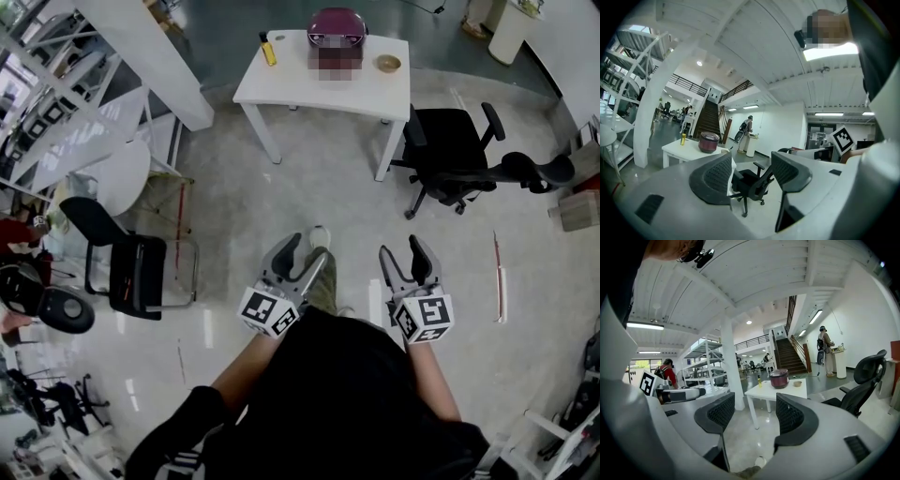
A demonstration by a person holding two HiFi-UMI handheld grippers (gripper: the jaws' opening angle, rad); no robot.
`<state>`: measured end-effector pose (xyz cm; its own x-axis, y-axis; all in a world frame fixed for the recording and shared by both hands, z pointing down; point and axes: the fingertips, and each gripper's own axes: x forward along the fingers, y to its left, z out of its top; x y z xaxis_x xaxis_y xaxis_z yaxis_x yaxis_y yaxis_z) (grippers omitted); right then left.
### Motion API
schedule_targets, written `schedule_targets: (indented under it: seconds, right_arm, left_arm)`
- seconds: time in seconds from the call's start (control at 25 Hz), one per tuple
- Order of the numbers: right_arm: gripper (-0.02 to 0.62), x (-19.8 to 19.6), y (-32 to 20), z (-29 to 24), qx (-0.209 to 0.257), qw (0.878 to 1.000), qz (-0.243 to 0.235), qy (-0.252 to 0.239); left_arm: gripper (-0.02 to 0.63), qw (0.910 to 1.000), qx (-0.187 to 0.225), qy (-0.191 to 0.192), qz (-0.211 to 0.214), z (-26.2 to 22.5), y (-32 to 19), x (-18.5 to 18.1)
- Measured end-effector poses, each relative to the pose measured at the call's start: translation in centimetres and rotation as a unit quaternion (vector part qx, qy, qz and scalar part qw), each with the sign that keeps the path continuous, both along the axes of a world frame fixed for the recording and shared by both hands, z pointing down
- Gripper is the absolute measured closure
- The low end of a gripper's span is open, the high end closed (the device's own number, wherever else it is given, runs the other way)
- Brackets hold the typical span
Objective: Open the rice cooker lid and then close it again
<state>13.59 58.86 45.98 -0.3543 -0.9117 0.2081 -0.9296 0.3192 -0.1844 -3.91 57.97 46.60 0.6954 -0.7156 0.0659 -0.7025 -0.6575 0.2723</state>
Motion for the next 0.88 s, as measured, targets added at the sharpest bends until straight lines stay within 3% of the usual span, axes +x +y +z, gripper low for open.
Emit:
schedule_targets:
  seconds: [0.16, 0.48, 0.68, 0.88]
  right_arm:
    - [0.353, 1.0, -4.0, -0.2, -0.003, 1.000, 0.007, 0.004]
    - [0.353, 3.5, -15.0, -0.3, -0.011, 0.999, 0.022, 0.028]
    - [0.353, 3.6, -23.1, 0.3, -0.032, 0.999, 0.036, -0.011]
    - [0.353, 2.9, -30.5, 0.3, -0.039, 0.998, 0.040, -0.002]
  left_arm:
    - [0.356, 0.9995, -0.011, 0.013, 0.026, 0.7, -4.2, 2.3]
    - [0.353, 0.9980, 0.011, 0.026, 0.057, -0.3, -15.2, 5.8]
    - [0.348, 0.9986, -0.006, 0.020, 0.048, 0.2, -23.0, 4.7]
    - [0.348, 0.9987, -0.017, 0.023, 0.041, -1.2, -31.3, 3.1]
